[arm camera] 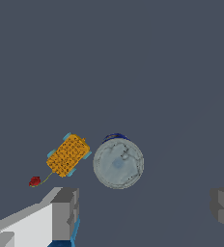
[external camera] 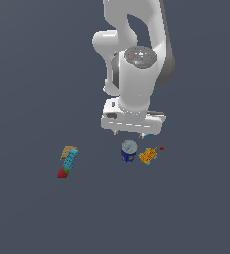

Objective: Pick up a designated object from a clutter of objects.

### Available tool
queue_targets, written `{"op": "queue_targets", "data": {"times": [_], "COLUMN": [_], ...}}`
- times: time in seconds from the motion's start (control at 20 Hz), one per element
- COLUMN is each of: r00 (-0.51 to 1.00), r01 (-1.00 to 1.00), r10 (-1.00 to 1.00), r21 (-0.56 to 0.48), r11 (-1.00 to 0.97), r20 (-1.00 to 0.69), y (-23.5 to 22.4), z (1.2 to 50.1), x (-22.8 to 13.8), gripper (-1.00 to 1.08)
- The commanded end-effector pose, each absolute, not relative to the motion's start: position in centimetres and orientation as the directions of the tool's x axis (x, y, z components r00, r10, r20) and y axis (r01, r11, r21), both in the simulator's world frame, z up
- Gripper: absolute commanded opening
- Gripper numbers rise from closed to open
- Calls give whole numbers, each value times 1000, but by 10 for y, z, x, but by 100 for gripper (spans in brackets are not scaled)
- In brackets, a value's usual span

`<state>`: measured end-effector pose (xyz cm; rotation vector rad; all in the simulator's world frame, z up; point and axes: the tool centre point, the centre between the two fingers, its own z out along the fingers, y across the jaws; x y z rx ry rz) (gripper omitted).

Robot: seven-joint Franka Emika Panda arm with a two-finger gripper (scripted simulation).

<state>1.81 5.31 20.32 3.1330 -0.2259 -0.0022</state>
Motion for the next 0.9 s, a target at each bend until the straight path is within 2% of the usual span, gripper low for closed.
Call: {"op": "queue_targets", "data": {"times": [0.0, 0.4, 0.85], "r00": [983, 965, 961], "r01": [-183, -261, -275], "r10": [-183, -261, -275], "r21": [0, 0, 0], "r11": [-983, -965, -961], "r20": [0, 0, -1], "y": [57, 64, 65], "z": [180, 134, 124], "x": [17, 12, 10], "gripper": [100, 100, 100]}}
